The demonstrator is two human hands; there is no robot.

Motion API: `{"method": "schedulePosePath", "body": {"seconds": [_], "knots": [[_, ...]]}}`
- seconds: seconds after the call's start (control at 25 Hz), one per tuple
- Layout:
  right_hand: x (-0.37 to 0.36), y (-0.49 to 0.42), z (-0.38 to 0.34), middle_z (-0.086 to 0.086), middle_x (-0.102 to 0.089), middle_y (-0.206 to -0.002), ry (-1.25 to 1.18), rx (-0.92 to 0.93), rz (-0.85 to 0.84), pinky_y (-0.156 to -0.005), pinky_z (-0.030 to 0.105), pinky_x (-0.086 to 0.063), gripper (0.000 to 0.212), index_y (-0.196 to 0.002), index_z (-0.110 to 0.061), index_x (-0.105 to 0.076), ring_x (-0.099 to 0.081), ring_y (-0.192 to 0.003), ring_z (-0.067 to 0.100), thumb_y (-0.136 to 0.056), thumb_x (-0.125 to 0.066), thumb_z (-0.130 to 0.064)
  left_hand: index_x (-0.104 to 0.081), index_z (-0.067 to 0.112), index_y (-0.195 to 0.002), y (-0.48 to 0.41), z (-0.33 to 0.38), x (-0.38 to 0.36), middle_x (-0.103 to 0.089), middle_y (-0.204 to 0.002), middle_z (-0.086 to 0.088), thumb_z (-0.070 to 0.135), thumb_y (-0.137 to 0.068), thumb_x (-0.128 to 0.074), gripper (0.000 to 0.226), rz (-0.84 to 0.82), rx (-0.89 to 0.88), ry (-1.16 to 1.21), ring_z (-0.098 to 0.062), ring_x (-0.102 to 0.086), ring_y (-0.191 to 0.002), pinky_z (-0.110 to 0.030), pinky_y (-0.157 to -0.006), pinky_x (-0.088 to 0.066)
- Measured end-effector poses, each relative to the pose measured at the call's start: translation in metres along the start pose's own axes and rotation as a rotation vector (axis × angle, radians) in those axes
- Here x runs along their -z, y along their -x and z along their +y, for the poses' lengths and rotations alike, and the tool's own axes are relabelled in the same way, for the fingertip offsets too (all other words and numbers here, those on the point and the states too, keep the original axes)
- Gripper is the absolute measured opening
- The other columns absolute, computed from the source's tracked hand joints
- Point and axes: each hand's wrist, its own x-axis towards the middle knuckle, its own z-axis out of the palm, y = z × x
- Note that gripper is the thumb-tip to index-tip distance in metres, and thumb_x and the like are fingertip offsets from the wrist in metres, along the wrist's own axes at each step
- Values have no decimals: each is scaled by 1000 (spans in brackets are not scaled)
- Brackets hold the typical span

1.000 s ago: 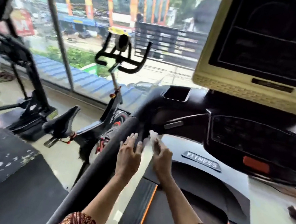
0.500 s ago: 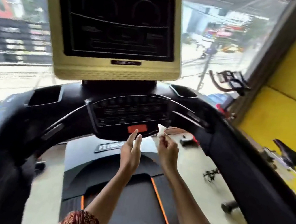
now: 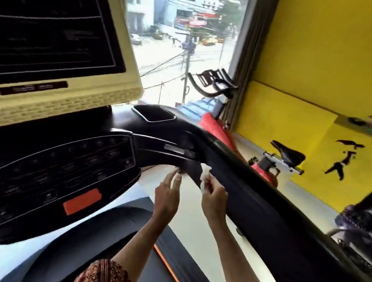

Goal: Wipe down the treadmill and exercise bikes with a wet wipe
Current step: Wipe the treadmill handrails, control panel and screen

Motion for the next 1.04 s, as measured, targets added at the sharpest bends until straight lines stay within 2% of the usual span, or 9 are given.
{"method": "schedulePosePath", "body": {"seconds": [0.12, 0.2, 0.36, 0.48, 0.56, 0.72, 0.88, 1.04], "knots": [[3, -23, 16, 9, -67, -116, 49, 14, 30, -79, -3, -34, 29, -122, -4, -62, -60, -110, 16, -96, -50, -7, -51, 10, -134, -20, -1, -23, -53, -136, -7, 21, -101, -43, 36, -57, 5, 30, -18, -45, -128, -14, -94, -28], [1, -31, 22, 9, -62, -124, 74, -4, 38, -87, -2, -32, 32, -128, -5, -58, -55, -118, 17, -96, -49, -6, -51, 11, -134, -30, -6, -33, -53, -136, -6, 21, -101, -43, 36, -104, 3, 37, -17, -45, -128, -13, -94, -28], [-11, -36, 25, 12, -61, -125, 101, -4, 99, -89, -5, -30, 31, -127, 0, -57, -55, -120, 21, -96, -49, -4, -52, 11, -133, -54, -10, -37, -54, -135, -5, 19, -100, -43, 35, -189, -8, 72, -6, -46, -120, -7, -89, -28], [-16, -31, 24, 10, -61, -125, 134, -13, 194, -94, -2, -32, 32, -127, 1, -57, -54, -121, 17, -98, -48, -6, -53, 10, -132, -70, -9, -37, -55, -133, -5, 18, -100, -44, 35, -294, -26, 89, -5, -46, -117, -8, -91, -30], [-21, -26, 24, 8, -60, -127, 151, -36, 234, -96, -1, -32, 32, -129, -1, -56, -53, -122, 14, -99, -46, -8, -53, 10, -132, -79, -10, -36, -57, -132, -5, 18, -99, -45, 35, -363, -102, 47, -9, -49, -119, -10, -92, -31], [-25, -15, 19, 10, -58, -129, 201, -14, 258, -103, 7, -32, 32, -129, 0, -54, -48, -124, 11, -99, -45, -6, -54, 8, -131, -82, -14, -37, -59, -130, -8, 16, -98, -47, 35, -430, -185, 23, -18, -52, -122, -22, -99, -38], [-17, -12, 20, 17, -56, -130, 296, 20, 282, -108, 27, -35, 33, -129, 4, -51, -48, -127, 24, -97, -46, -2, -54, 6, -131, -81, -20, -43, -58, -131, -10, 15, -98, -48, 35, -474, -276, -30, -21, -52, -121, -30, -101, -39], [-9, -23, 32, 22, -53, -131, 404, 65, 262, -109, 38, -34, 35, -129, 6, -51, -47, -128, 36, -94, -48, 4, -55, 4, -129, -83, -20, -51, -56, -132, -12, 14, -97, -49, 34, -394, -269, -37, -25, -46, -129, -37, -107, -36]]}}
